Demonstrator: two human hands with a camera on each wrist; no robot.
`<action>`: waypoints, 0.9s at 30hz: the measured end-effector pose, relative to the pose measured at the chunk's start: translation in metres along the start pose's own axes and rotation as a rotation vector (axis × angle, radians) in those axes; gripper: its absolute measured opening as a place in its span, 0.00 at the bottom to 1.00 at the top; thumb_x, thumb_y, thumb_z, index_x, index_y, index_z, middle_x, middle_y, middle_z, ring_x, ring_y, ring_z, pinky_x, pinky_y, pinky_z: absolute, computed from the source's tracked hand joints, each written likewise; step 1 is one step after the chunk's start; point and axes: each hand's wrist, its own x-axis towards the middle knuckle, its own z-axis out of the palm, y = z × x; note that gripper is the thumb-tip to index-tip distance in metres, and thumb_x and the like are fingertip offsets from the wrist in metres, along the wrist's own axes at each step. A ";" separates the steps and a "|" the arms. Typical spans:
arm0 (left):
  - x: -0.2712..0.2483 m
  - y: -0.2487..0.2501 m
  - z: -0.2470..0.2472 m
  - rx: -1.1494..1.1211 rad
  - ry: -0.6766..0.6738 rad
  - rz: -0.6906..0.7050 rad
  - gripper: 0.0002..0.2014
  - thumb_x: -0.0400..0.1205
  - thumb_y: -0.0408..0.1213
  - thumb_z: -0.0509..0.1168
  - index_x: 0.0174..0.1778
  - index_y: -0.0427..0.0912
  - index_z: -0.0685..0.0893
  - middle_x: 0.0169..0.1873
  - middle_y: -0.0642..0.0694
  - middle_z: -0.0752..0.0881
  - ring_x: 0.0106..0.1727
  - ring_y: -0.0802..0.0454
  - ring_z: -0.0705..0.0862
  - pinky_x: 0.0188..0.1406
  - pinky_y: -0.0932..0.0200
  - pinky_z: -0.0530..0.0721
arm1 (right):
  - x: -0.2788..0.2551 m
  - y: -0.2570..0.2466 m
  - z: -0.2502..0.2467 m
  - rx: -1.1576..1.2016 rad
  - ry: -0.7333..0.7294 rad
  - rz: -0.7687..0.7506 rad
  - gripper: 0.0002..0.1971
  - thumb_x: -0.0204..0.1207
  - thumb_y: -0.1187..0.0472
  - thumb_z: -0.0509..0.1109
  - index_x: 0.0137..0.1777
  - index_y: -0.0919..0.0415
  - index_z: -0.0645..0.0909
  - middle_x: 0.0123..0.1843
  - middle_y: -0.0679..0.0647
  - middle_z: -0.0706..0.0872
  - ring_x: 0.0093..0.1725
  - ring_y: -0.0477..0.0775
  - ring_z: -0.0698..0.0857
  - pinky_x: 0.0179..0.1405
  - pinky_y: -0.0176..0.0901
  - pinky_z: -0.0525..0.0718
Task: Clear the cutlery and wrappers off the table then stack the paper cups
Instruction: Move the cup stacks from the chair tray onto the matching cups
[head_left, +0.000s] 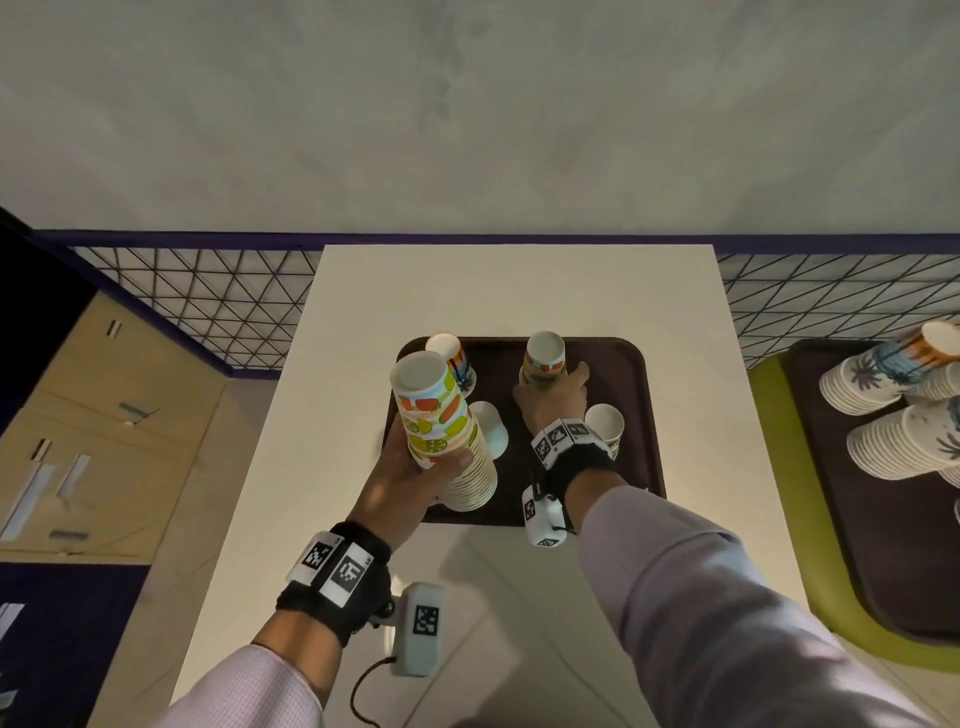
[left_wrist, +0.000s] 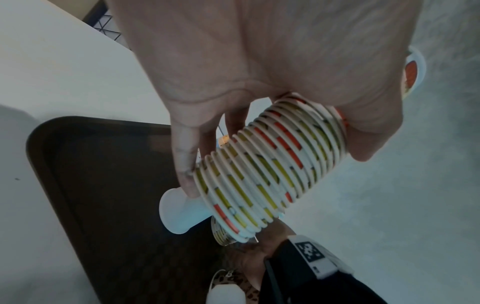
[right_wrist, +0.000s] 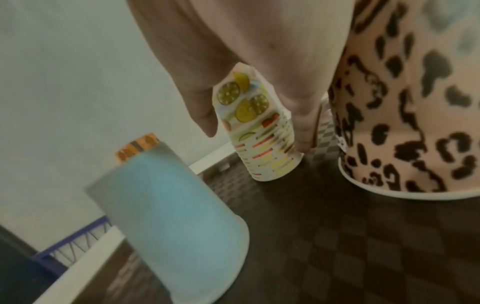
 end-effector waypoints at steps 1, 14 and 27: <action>0.000 0.001 0.001 0.000 -0.001 0.008 0.41 0.65 0.51 0.78 0.75 0.64 0.71 0.67 0.57 0.85 0.73 0.48 0.81 0.69 0.31 0.83 | -0.006 0.001 -0.002 0.007 -0.004 -0.015 0.56 0.70 0.61 0.82 0.88 0.63 0.46 0.83 0.69 0.66 0.81 0.70 0.71 0.78 0.59 0.74; -0.013 0.018 0.012 0.029 -0.089 0.089 0.29 0.76 0.51 0.73 0.73 0.64 0.75 0.68 0.55 0.86 0.71 0.48 0.84 0.65 0.33 0.86 | -0.133 0.006 -0.064 0.153 -0.323 -0.529 0.21 0.81 0.39 0.63 0.72 0.40 0.76 0.68 0.43 0.85 0.68 0.44 0.84 0.68 0.50 0.84; -0.023 0.032 0.022 0.101 -0.232 0.084 0.19 0.83 0.53 0.57 0.70 0.67 0.73 0.60 0.70 0.88 0.66 0.66 0.85 0.60 0.64 0.85 | -0.153 0.002 -0.092 0.172 -0.658 -0.577 0.31 0.83 0.42 0.69 0.83 0.46 0.66 0.73 0.46 0.84 0.75 0.49 0.82 0.75 0.62 0.80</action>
